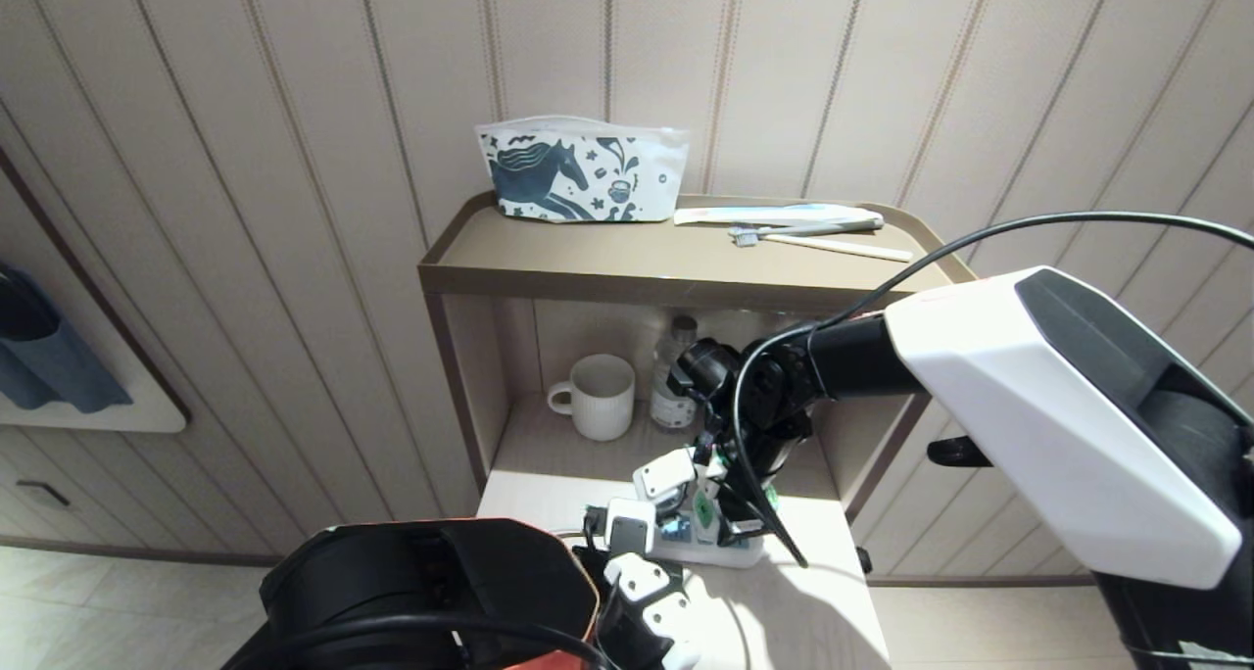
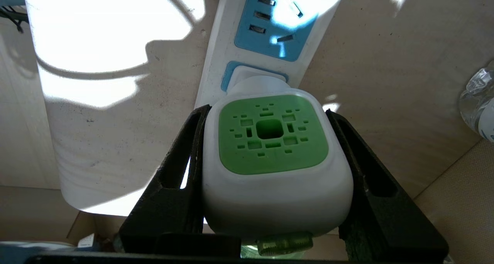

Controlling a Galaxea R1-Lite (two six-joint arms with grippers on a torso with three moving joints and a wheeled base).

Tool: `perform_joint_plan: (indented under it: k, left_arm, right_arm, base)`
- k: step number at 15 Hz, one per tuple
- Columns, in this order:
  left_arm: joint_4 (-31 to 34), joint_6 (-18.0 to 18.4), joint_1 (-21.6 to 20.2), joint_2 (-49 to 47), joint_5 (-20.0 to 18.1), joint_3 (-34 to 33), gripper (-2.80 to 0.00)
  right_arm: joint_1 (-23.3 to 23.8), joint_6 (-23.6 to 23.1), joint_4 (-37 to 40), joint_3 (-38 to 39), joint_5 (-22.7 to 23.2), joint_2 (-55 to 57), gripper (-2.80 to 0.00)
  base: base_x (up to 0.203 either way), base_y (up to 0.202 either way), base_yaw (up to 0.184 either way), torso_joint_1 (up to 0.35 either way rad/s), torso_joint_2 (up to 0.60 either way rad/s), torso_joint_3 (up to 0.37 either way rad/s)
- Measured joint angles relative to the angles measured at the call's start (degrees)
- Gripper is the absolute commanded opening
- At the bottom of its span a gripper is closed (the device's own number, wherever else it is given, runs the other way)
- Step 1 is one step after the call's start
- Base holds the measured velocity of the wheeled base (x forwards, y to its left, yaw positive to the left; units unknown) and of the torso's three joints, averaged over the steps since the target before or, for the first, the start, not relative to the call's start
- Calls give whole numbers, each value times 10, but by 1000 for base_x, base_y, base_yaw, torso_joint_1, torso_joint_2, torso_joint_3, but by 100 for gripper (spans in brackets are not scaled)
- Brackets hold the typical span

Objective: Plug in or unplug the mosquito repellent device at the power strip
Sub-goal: Hold the socket with your left hand and unplug it with your right hand

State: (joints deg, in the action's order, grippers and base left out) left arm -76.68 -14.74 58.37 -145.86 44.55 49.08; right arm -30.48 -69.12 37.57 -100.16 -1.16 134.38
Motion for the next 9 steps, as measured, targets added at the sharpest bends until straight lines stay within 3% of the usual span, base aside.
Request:
perform_joint_plan:
  k: [9]
  left_arm:
    - [-4, -1, 5, 1, 0, -3, -280]
  right_arm:
    - [-3, 8, 0, 16, 26, -19, -280]
  base:
    - [0, 0, 0, 0, 0, 0]
